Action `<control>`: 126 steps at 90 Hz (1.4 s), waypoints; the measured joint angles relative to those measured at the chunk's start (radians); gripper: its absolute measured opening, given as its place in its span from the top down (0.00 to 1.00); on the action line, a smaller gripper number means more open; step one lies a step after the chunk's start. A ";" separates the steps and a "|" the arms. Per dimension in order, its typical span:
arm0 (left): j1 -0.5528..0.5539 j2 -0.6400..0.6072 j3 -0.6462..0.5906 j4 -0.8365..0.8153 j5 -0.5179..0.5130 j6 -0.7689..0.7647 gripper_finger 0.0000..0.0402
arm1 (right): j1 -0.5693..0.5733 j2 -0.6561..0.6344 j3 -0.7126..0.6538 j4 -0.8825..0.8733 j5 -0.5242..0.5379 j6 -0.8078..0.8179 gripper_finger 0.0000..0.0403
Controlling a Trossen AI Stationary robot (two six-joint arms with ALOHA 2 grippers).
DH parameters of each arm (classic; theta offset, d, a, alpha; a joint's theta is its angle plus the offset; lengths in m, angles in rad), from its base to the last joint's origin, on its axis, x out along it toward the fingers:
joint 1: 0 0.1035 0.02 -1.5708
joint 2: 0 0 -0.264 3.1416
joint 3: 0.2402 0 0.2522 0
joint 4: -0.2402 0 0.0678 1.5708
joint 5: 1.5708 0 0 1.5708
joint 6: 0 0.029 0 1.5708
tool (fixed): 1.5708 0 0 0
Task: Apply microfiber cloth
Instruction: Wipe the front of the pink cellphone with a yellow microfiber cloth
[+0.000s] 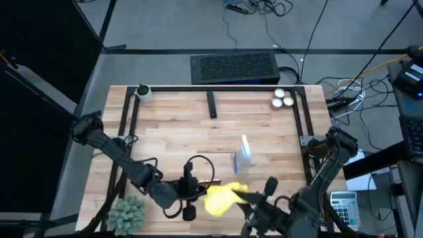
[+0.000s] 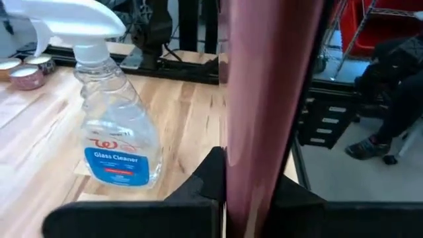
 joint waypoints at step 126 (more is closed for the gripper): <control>-0.014 0.000 -0.001 0.007 0.006 0.185 0.98 | 0.004 0.042 -0.294 -1.050 -0.758 1.911 0.39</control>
